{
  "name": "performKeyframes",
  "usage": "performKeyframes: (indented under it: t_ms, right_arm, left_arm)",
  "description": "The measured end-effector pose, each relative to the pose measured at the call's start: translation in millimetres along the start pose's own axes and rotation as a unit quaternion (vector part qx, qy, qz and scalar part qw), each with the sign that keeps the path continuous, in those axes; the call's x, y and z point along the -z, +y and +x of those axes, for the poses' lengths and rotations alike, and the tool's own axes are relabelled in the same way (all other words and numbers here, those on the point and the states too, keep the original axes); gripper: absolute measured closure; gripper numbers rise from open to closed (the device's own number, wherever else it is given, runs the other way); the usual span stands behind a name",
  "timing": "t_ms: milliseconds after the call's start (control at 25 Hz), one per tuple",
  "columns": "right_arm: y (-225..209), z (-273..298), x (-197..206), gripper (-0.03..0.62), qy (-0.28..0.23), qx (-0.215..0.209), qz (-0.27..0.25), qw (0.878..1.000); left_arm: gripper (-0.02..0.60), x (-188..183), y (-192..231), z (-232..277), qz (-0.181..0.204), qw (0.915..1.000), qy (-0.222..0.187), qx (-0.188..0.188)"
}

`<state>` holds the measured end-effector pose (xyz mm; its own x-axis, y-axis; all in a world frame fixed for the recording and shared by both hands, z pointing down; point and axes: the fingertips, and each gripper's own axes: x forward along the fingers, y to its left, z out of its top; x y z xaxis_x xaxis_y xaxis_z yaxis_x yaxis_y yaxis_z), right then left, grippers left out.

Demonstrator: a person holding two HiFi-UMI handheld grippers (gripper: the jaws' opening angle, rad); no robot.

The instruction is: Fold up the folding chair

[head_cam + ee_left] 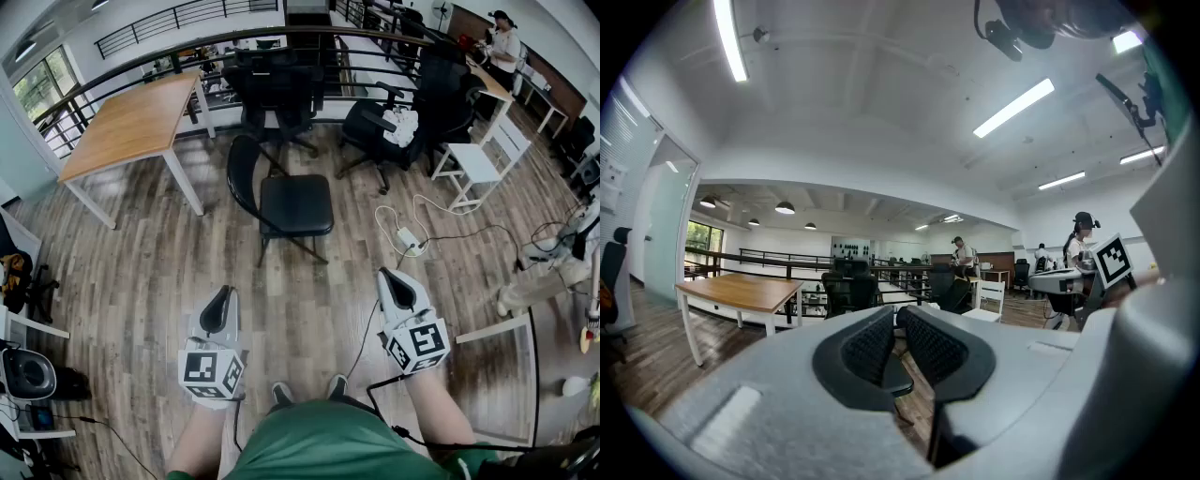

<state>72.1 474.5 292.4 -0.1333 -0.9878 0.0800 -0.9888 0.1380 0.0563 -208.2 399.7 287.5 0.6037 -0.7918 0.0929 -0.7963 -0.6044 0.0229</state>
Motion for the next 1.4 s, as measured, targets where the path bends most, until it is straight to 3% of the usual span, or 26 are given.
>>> performKeyframes:
  t_ms: [280,520,680,920,1120,1400]
  right_arm:
    - [18,2,0,0.592,0.007,0.009,-0.011,1.0]
    - [28,9,2,0.592,-0.002,0.022,0.033,0.999]
    - [38,18,-3,0.592,0.001,0.028,0.0,1.0]
    - [54,29,0,0.594,0.043,-0.004,-0.018,0.999]
    - [38,51,7,0.592,0.025,0.028,-0.095,0.995]
    - [-32,103,36,0.592,0.019,0.04,0.026,0.999]
  left_arm:
    - [0.534,0,24,-26,0.027,0.9996,0.011,0.001]
    - [0.534,18,51,-30,-0.008,0.9999,0.012,0.005]
    - [0.534,18,68,-26,-0.013,0.9998,-0.001,0.018]
    - [0.534,12,78,-12,-0.006,0.9993,-0.011,0.036]
    - [0.534,15,78,17,-0.001,0.9995,-0.008,0.03]
    - [0.545,13,59,81,0.038,0.999,0.018,0.016]
